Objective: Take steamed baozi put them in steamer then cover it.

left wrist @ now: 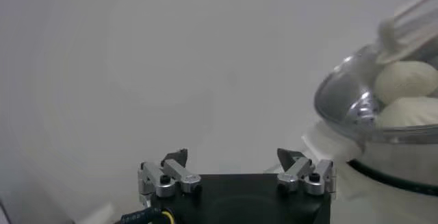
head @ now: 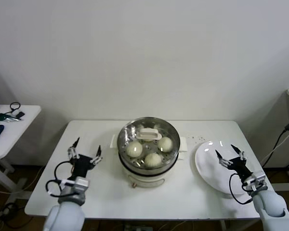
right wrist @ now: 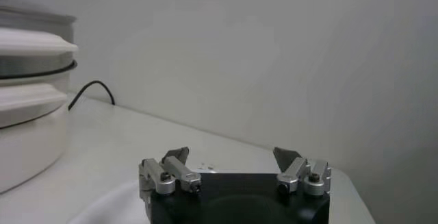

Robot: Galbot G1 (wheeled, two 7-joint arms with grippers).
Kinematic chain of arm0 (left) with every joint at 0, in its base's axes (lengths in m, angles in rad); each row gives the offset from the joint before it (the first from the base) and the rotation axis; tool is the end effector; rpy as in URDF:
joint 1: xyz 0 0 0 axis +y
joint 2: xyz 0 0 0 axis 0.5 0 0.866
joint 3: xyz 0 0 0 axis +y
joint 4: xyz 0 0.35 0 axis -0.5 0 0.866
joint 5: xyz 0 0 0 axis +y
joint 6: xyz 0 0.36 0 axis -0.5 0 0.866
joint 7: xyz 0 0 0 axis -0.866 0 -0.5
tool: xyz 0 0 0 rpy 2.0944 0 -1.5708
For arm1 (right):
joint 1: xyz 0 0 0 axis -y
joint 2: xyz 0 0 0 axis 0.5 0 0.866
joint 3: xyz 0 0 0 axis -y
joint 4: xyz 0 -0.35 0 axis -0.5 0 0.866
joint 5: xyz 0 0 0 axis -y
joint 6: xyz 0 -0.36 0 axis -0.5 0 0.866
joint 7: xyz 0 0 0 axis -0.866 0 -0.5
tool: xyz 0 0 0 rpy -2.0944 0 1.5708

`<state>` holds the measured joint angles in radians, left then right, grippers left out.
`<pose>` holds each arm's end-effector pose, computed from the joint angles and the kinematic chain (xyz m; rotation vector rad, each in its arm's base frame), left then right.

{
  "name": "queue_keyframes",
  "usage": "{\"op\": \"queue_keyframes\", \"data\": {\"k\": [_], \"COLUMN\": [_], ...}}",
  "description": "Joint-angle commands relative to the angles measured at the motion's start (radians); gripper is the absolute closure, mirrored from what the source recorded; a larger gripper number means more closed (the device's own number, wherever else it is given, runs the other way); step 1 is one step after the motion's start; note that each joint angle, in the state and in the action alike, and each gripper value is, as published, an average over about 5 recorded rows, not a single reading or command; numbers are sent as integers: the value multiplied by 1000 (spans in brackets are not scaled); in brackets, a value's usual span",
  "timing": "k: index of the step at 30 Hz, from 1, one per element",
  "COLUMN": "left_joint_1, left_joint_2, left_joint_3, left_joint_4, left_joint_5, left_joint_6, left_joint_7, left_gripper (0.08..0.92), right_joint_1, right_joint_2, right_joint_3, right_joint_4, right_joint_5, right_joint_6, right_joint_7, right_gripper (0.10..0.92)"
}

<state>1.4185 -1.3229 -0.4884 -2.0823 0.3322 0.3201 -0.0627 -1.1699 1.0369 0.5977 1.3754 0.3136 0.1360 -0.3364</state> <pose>0.2302 0.0319 -0.2733 0.0505 -2.8901 -0.8268 0.3069 -0.2362 -0.3886 0.3191 -2.9380 0.3027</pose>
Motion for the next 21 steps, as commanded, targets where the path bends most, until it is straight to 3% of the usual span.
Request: {"op": "queue_keyframes", "data": {"k": [1, 21], "left_joint_1": [97, 82], "left_joint_2": [-60, -60], "left_joint_3": [-192, -162], "left_joint_4": [174, 227], "left_joint_5": [-444, -436], "left_joint_6": [-321, -333], "left_joint_7": [-38, -26], "left_gripper": [177, 177], "right_joint_1": [-16, -25], "right_joint_2": [19, 33], "right_joint_3": [9, 30], "right_joint_4": [29, 46], "right_joint_5": [21, 31], "right_joint_6": [6, 22], "right_joint_7": [6, -9], "right_gripper": [203, 203]}}
